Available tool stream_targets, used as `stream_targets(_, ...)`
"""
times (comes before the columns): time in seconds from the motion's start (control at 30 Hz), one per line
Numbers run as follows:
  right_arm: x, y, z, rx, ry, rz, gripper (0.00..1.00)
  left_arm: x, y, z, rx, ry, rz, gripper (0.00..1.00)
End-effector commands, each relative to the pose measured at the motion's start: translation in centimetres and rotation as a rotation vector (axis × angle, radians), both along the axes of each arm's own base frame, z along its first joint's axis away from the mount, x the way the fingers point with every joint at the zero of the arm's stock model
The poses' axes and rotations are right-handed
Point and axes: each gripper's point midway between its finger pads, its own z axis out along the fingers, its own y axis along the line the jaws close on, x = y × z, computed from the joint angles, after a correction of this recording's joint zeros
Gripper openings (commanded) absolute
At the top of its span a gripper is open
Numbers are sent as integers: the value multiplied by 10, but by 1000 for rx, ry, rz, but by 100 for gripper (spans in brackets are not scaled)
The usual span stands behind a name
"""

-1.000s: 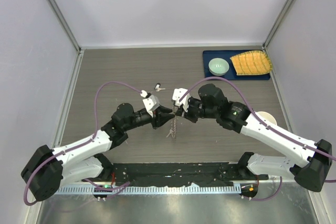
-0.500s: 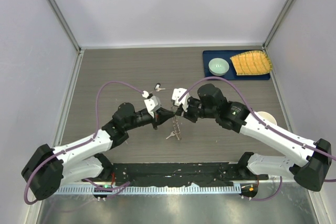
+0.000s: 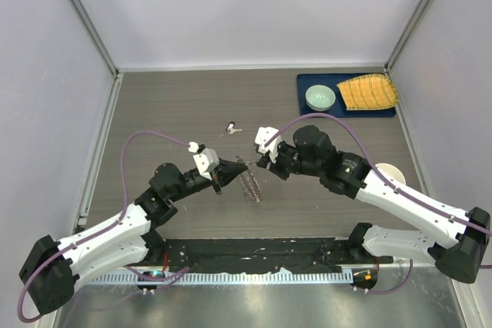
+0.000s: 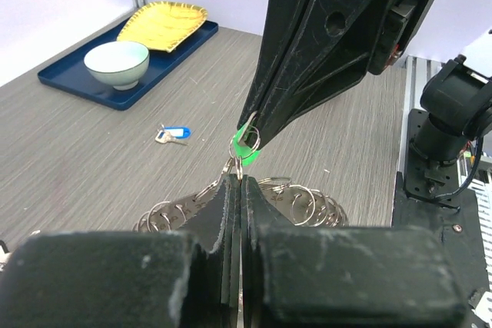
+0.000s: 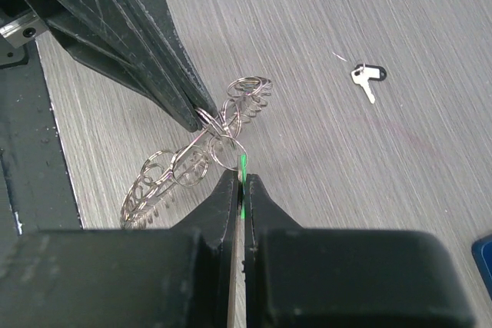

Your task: Put the keys on the keyring

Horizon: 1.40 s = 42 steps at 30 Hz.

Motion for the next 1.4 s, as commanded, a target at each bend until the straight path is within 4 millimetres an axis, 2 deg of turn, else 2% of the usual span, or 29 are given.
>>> stream_targets(0.0,15,-9,10,24,-43,-77,1,2,10,17,-68,-44,51,0)
stream_targets(0.23,-1,0,0,37,0,17,1,4,12,30,-146,-64,69,0)
stream_targets(0.4,-11,7,-10,29,33,70,1,3,10,50,-234,-91,53,0)
stream_targets(0.67,-13,12,-30,-8,67,84,1,-1,9,66,-304,-118,30,0)
stream_targets(0.77,-10,10,-30,-12,62,67,1,-2,10,67,-315,-120,30,0)
stream_targets(0.93,-1,4,-21,0,35,-7,1,8,19,52,-265,-93,110,0)
stream_targets(0.97,3,2,-20,1,28,-30,1,13,21,39,-213,-70,139,0)
stream_targets(1.0,3,1,-19,7,30,-39,2,15,24,37,-199,-65,164,0)
stream_targets(1.03,4,1,-17,14,28,-45,9,20,32,32,-178,-47,215,0)
stream_targets(1.13,8,0,-12,37,28,-81,20,24,47,27,-126,-44,294,0)
stream_targets(1.2,13,-4,-11,39,16,-121,22,25,54,29,-96,-55,323,0)
stream_targets(1.23,16,-5,-6,56,9,-146,24,26,58,20,-60,-31,342,0)
stream_targets(1.27,18,-7,-8,54,6,-164,25,25,64,25,-66,-32,359,0)
stream_targets(1.33,24,-11,-3,76,-11,-213,28,28,73,17,-27,-3,406,0)
stream_targets(1.37,28,-17,-1,80,-24,-249,31,27,78,21,-31,-5,421,0)
